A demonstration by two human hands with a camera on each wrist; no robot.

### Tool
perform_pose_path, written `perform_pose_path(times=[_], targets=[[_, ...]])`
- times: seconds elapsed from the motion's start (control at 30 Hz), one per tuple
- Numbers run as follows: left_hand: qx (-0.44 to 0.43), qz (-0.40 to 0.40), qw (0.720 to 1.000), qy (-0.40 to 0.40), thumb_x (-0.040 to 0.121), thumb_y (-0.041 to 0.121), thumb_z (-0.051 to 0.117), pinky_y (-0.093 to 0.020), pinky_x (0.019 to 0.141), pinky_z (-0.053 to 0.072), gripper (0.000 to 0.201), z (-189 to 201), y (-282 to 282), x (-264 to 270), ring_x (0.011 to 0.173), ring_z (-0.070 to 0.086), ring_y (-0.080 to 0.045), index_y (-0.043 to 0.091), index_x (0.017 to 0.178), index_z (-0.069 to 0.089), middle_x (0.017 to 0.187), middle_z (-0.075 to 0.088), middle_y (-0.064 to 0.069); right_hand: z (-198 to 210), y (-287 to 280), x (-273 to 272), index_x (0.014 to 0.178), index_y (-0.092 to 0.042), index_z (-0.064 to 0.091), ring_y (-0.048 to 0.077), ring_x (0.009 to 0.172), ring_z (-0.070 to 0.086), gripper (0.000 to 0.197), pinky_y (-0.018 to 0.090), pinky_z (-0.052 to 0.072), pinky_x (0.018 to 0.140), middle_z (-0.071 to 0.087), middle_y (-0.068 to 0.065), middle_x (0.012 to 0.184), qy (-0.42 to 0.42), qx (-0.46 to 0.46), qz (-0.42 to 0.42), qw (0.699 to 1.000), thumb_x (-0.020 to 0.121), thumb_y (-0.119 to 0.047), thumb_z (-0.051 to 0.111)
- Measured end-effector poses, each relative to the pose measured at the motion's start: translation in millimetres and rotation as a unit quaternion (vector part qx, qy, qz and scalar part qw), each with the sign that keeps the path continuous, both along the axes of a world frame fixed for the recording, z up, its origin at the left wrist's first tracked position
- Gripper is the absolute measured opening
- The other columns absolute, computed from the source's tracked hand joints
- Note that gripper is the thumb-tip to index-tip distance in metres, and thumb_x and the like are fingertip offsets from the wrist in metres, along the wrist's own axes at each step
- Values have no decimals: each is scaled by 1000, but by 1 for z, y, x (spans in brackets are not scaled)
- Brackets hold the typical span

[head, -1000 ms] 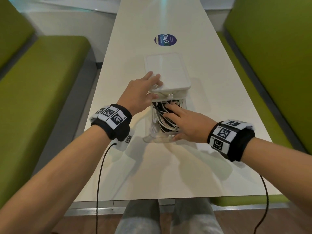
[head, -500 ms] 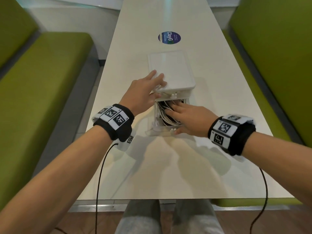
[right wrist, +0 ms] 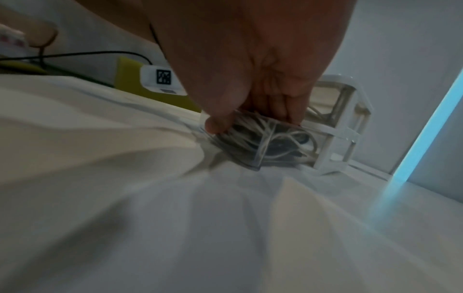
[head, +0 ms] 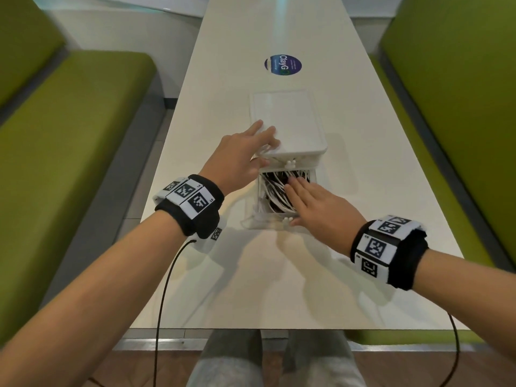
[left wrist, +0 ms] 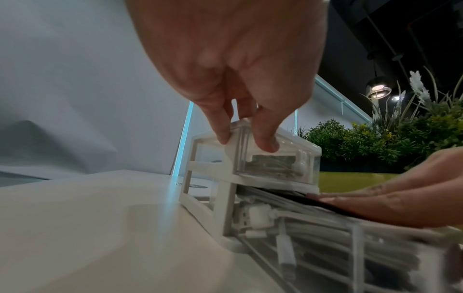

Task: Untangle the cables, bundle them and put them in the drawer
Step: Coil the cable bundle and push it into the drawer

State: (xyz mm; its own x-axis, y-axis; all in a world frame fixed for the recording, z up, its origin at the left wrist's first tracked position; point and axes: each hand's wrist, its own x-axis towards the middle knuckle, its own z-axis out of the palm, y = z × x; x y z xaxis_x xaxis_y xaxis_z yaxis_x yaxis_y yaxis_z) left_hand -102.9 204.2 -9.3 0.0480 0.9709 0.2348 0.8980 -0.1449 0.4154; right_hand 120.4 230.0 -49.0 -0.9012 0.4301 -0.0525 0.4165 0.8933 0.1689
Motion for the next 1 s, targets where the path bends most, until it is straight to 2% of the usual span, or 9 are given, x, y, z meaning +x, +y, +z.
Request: perform_pose_path(times=[0.2, 0.37, 0.43, 0.5, 0.57, 0.67, 0.73, 0.83, 1.0], targets=[[3, 1, 1000, -3, 89, 13, 62, -46, 95, 44, 40, 2, -1, 1, 137, 42, -21, 19, 127, 50, 126, 62, 5, -3, -5, -3, 142, 3, 37, 32, 135, 42, 67, 50, 34, 108, 42, 21, 146, -69, 49, -69, 994, 94, -43, 28], [-19, 17, 1000, 1, 89, 16, 62, -47, 96, 43, 37, 5, -2, 2, 133, 47, -25, 14, 125, 55, 128, 61, -1, 8, 6, 3, 150, 0, -4, 31, 148, 4, 60, 46, 10, 118, -2, 19, 159, -92, 30, -20, 995, 104, -30, 20], [-39, 18, 999, 3, 86, 21, 60, -46, 95, 43, 35, 7, -1, 1, 122, 55, -30, 18, 121, 56, 125, 62, -2, 13, 4, 3, 149, 3, 13, 33, 144, 23, 63, 41, 27, 114, 16, 23, 157, -38, 11, -6, 999, 101, -24, 44], [-43, 28, 999, 18, 83, 22, 64, -42, 92, 43, 33, 13, 4, 3, 113, 59, -31, 22, 116, 57, 121, 61, -2, 11, -2, 6, 137, 4, 46, 33, 125, 54, 66, 37, 50, 94, 50, 22, 139, 33, -1, -14, 999, 83, -22, 74], [-37, 33, 998, 43, 80, 29, 71, -38, 93, 43, 47, 16, 7, 5, 112, 55, -26, 24, 124, 56, 121, 59, -2, 1, -5, 12, 125, 1, 60, 30, 110, 65, 65, 34, 56, 81, 63, 19, 124, 106, 19, -21, 994, 69, -20, 86], [-37, 20, 992, 122, 76, 38, 78, -40, 102, 39, 77, 11, 12, 12, 123, 39, -31, 16, 142, 45, 139, 45, -11, -9, -10, 9, 119, 6, 63, 34, 105, 67, 42, 40, 55, 84, 65, 23, 119, 140, 57, -9, 988, 82, -15, 71], [-30, 19, 989, 143, 83, 33, 73, -41, 107, 34, 69, 7, 15, 16, 129, 36, -37, 11, 142, 45, 149, 41, -13, -14, -9, 4, 118, 9, 62, 38, 105, 65, 38, 44, 56, 85, 64, 27, 118, 107, 73, -10, 992, 87, -12, 56], [-32, -10, 987, 160, 88, 34, 68, -39, 107, 30, 60, 11, 16, 17, 128, 39, -43, 5, 137, 48, 146, 46, -13, -8, 2, -6, 125, 8, 55, 38, 107, 62, 45, 44, 52, 90, 63, 25, 118, 48, 64, -30, 996, 84, -8, 64], [-30, -14, 992, 121, 86, 31, 70, -41, 107, 34, 61, 12, 9, 21, 131, 37, -40, 8, 138, 48, 147, 46, -8, 12, 0, -9, 108, 0, 65, 29, 71, 67, 30, 35, 50, 66, 70, 10, 83, 68, 62, -27, 995, 78, -5, 64]])
